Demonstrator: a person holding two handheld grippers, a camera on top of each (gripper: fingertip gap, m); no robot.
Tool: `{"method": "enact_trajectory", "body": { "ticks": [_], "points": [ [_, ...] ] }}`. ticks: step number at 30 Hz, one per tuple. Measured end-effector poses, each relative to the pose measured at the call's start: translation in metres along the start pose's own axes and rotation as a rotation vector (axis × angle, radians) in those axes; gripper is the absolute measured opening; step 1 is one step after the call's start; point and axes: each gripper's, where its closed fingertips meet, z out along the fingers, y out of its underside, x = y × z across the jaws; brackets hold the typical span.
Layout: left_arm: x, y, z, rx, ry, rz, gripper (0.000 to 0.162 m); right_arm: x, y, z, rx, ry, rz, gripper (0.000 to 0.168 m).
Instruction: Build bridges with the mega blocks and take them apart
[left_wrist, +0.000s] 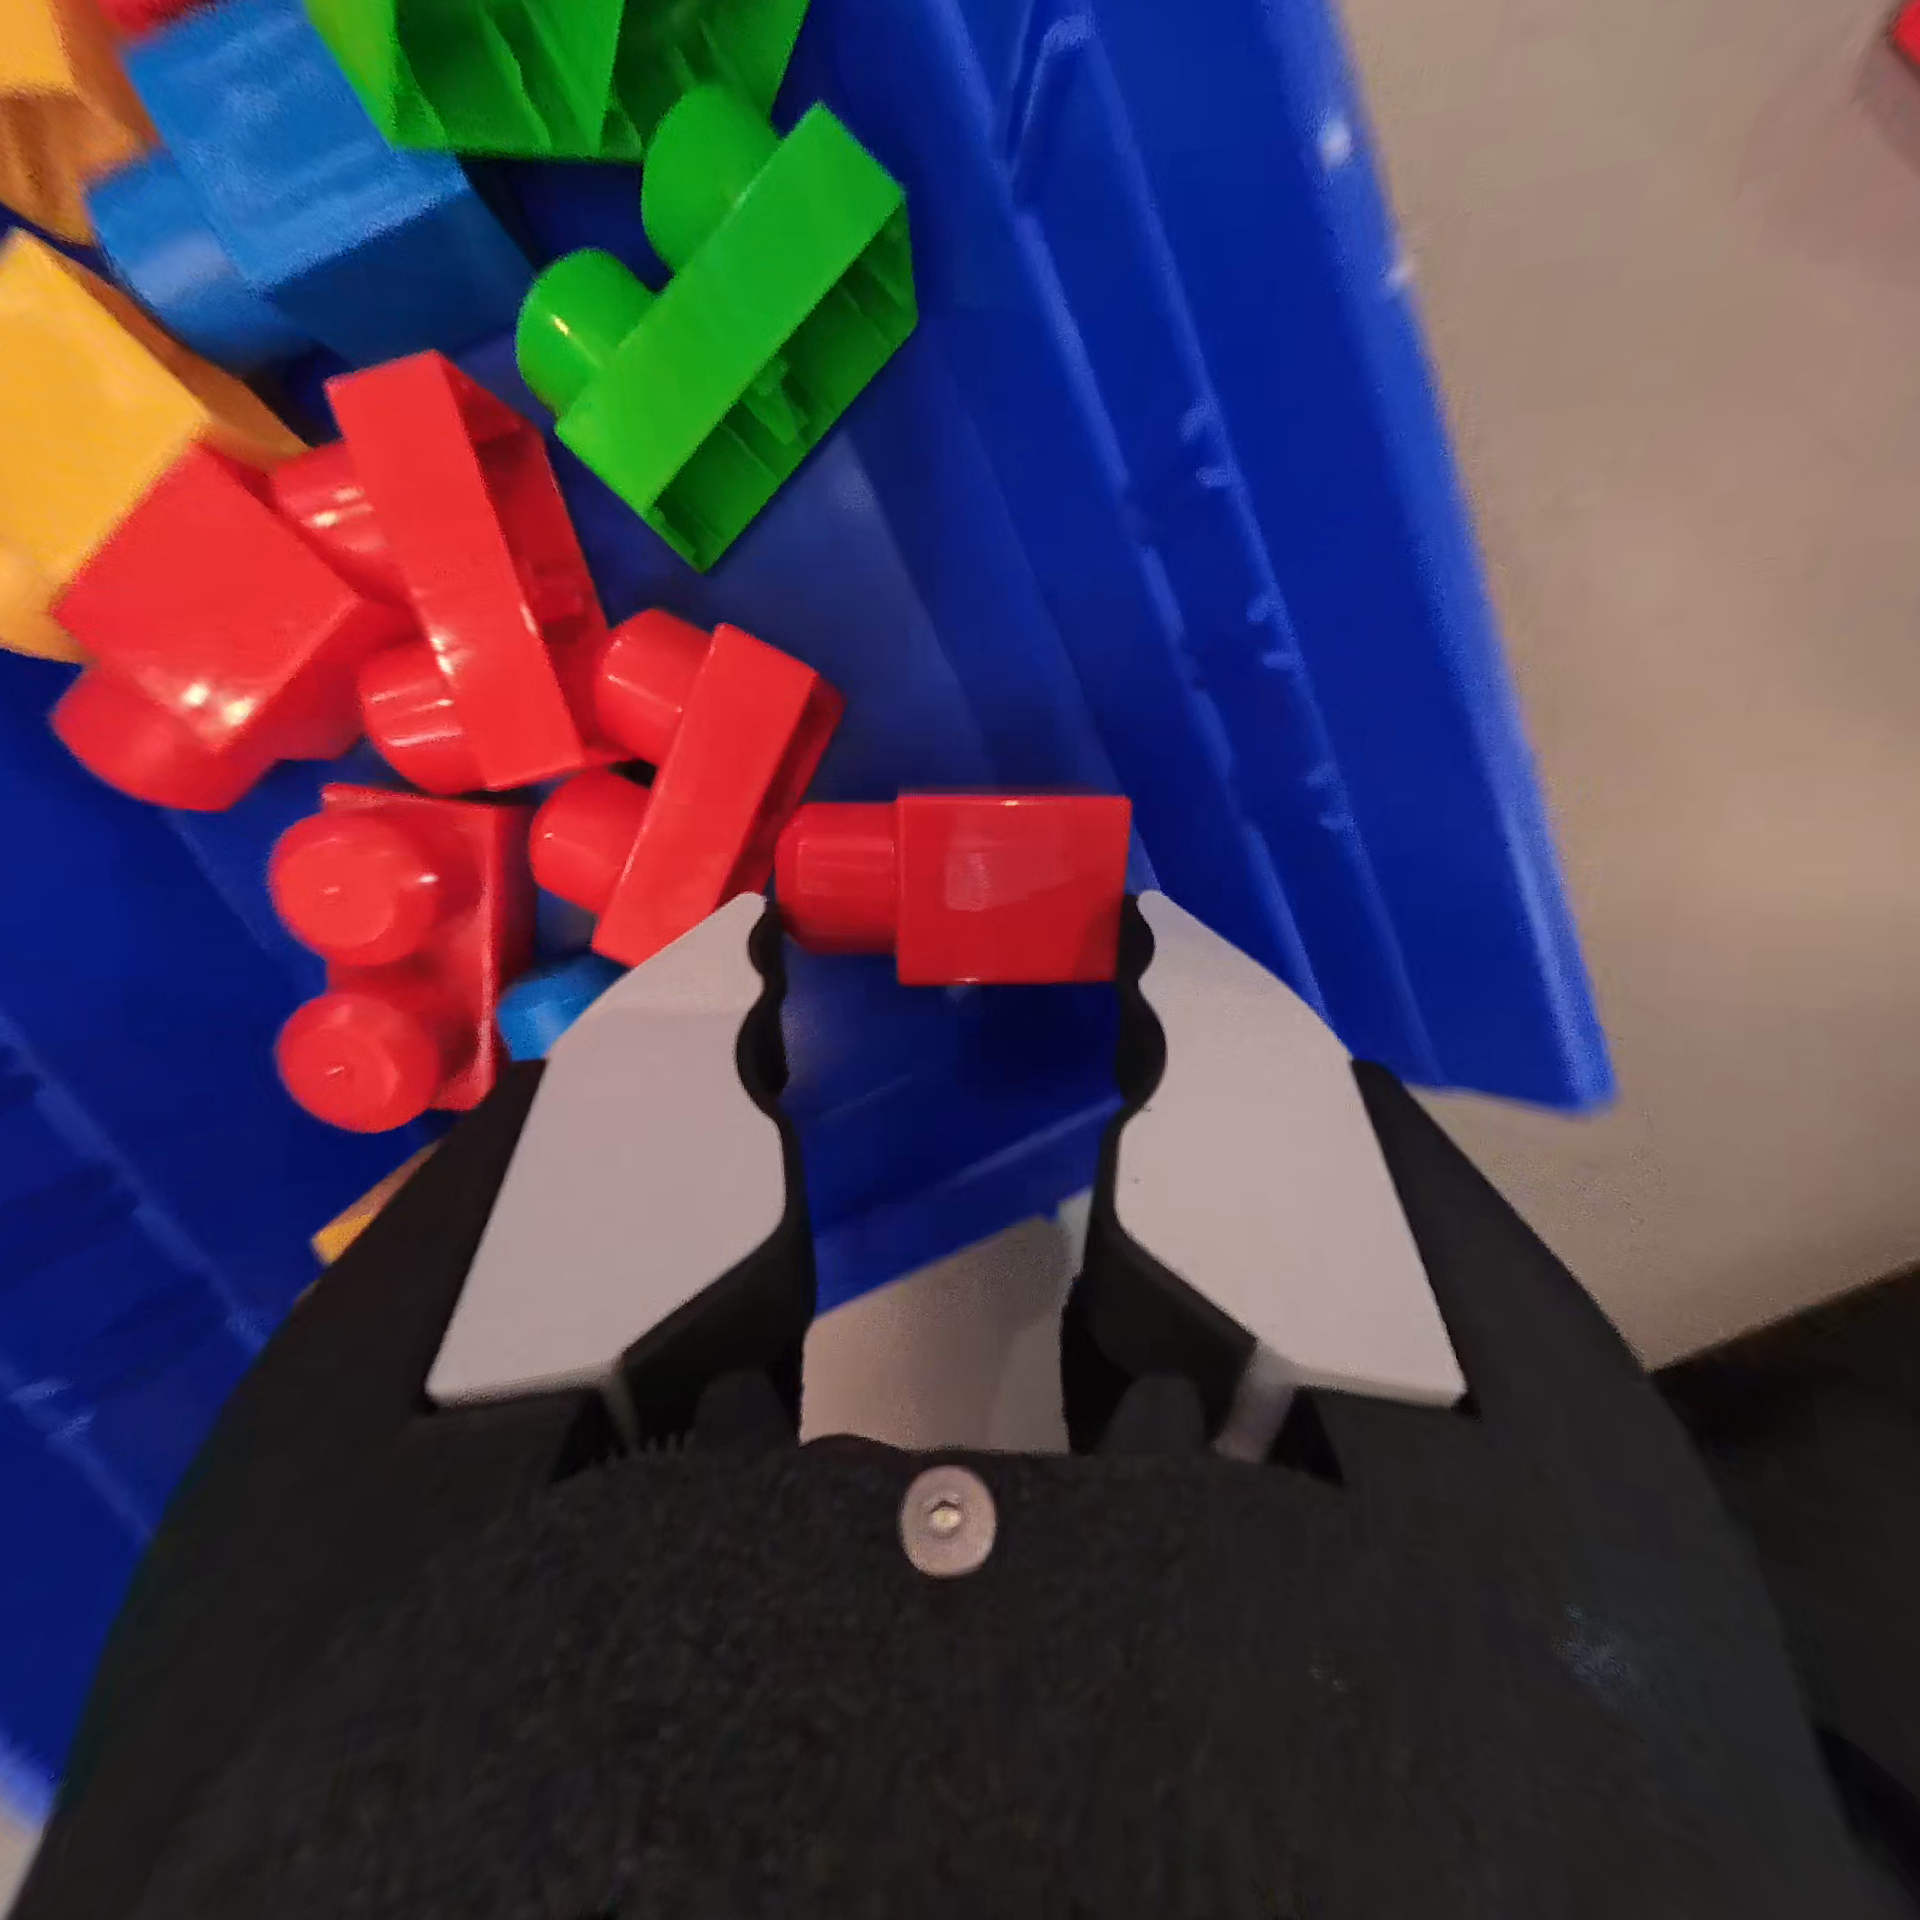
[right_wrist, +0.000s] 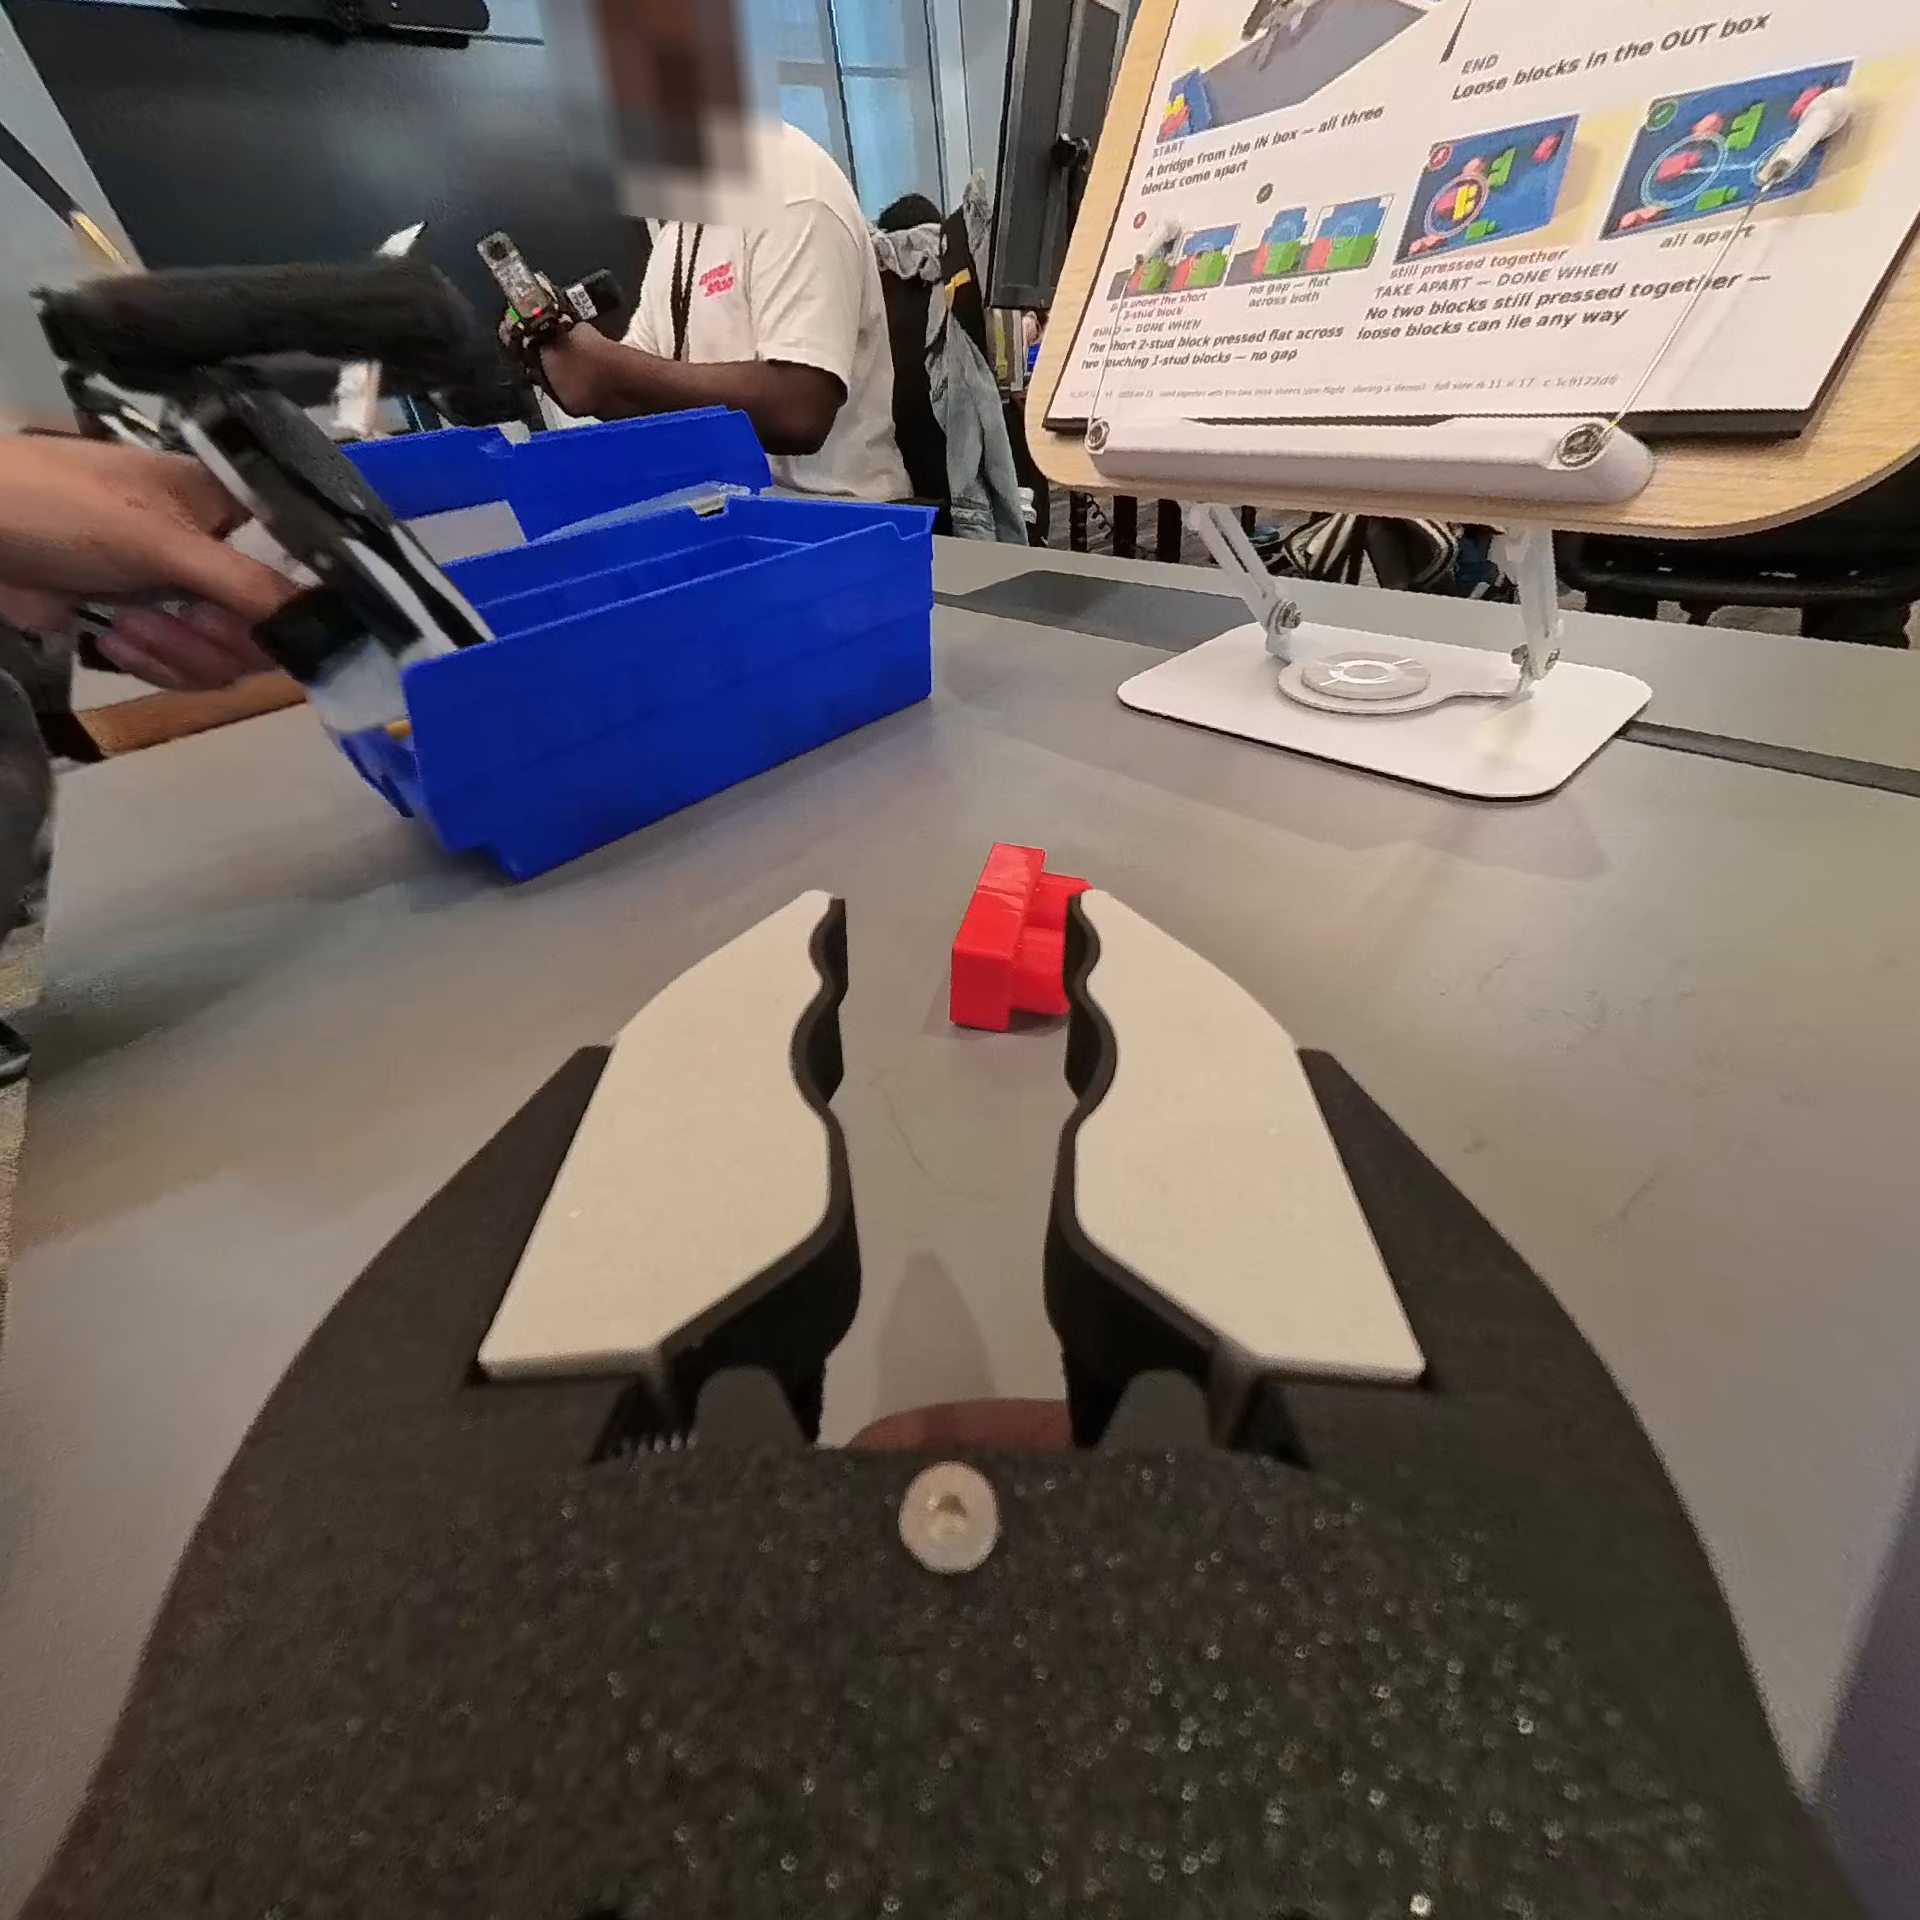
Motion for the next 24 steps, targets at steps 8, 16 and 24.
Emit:
{"method": "enact_trajectory", "body": {
  "ticks": [8,16,24],
  "points": [
    [0.087,-0.030,-0.095,0.224,0.154,0.707,0.061,0.001,0.000,0.000,0.001,0.001,0.009,0.039],
    [0.172,-0.052,-0.027,0.089,0.255,1.238,0.061,0.002,-0.001,-0.001,0.010,0.010,0.010,0.038],
    [0.194,-0.050,0.033,-0.139,0.399,1.448,0.061,0.001,-0.002,-0.002,0.014,0.018,-0.008,0.038]
  ]
}}
